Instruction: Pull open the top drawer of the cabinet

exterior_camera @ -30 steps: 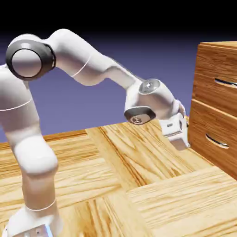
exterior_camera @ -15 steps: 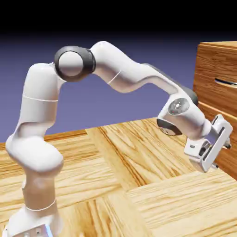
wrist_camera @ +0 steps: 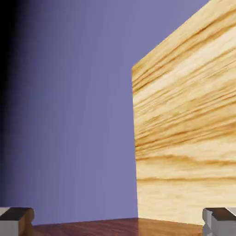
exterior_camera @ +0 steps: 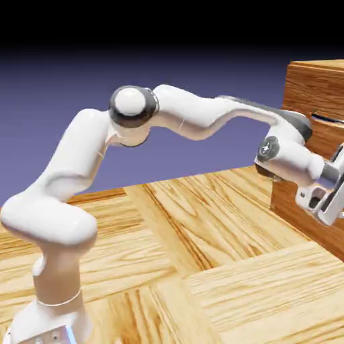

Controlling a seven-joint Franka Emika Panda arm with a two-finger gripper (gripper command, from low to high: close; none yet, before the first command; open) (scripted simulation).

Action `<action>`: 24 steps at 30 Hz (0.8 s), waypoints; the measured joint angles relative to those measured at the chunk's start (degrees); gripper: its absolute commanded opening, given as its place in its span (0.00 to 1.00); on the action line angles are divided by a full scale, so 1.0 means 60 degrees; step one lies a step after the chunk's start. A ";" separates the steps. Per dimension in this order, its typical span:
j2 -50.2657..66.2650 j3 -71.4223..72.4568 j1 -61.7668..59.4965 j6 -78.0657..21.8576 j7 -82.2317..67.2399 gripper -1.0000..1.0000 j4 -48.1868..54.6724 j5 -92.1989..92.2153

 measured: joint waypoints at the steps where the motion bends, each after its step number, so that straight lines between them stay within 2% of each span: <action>1: 0.0288 -0.0237 0.0146 -0.0029 0.0036 1.00 0.0242 0.0415; 16: 0.4504 -0.3705 0.2287 -0.0460 0.0568 1.00 0.3772 0.6484; 24: 0.4866 -0.3315 0.0717 0.0366 0.2180 1.00 0.6194 0.5120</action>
